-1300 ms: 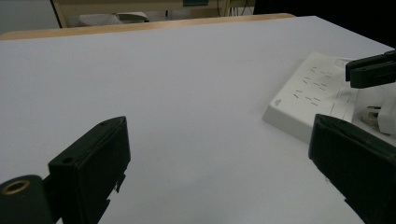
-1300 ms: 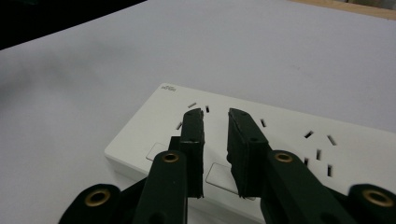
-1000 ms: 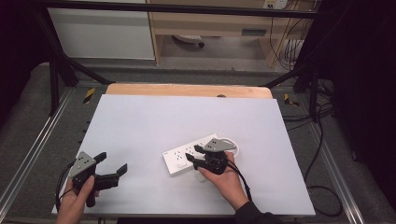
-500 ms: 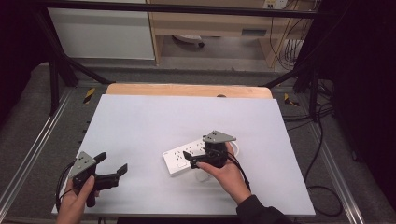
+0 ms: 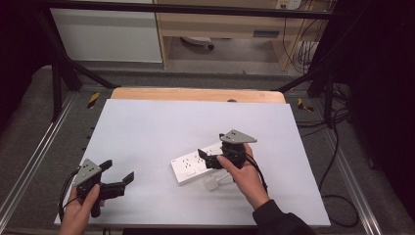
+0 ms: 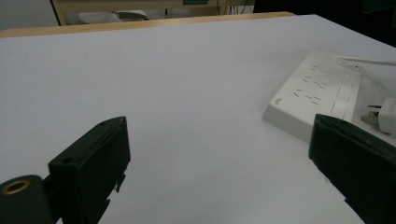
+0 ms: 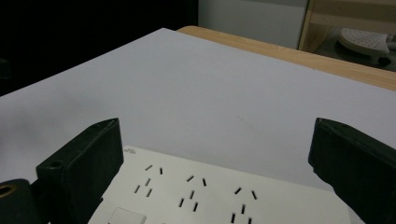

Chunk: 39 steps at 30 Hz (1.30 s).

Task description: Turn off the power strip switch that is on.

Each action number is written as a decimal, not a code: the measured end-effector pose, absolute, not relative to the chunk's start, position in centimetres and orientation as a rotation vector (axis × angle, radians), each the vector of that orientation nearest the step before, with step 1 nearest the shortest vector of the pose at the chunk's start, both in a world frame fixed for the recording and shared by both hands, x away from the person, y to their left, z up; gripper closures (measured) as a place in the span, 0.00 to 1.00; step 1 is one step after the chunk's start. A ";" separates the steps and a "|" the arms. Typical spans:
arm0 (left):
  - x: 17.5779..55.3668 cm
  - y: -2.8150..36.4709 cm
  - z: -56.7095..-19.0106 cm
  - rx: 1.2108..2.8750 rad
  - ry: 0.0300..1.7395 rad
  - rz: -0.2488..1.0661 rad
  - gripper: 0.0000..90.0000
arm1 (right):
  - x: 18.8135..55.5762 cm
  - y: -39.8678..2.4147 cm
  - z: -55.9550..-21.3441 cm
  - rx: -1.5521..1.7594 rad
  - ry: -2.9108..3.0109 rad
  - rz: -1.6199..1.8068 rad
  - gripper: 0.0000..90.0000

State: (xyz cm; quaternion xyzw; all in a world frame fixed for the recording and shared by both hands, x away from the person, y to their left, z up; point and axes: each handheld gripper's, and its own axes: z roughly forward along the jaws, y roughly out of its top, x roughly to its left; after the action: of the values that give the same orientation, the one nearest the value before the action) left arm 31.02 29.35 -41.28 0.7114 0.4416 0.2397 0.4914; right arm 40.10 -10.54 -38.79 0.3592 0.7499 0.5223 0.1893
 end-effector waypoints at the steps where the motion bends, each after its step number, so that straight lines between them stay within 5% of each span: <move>1: 31.0 29.4 -41.3 1.729 1.073 0.580 0.06 | 40.2 -10.7 -38.6 1.009 2.104 1.469 0.04; 39: 31.0 29.4 -41.2 1.727 1.072 0.584 0.06 | 38.3 -21.1 -37.3 1.098 1.896 1.511 0.06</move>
State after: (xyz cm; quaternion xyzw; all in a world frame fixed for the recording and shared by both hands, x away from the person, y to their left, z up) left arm 30.96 29.42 -41.24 0.7115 0.4414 0.2406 0.4911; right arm 38.33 -21.10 -37.27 0.4008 0.6920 0.5514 0.2376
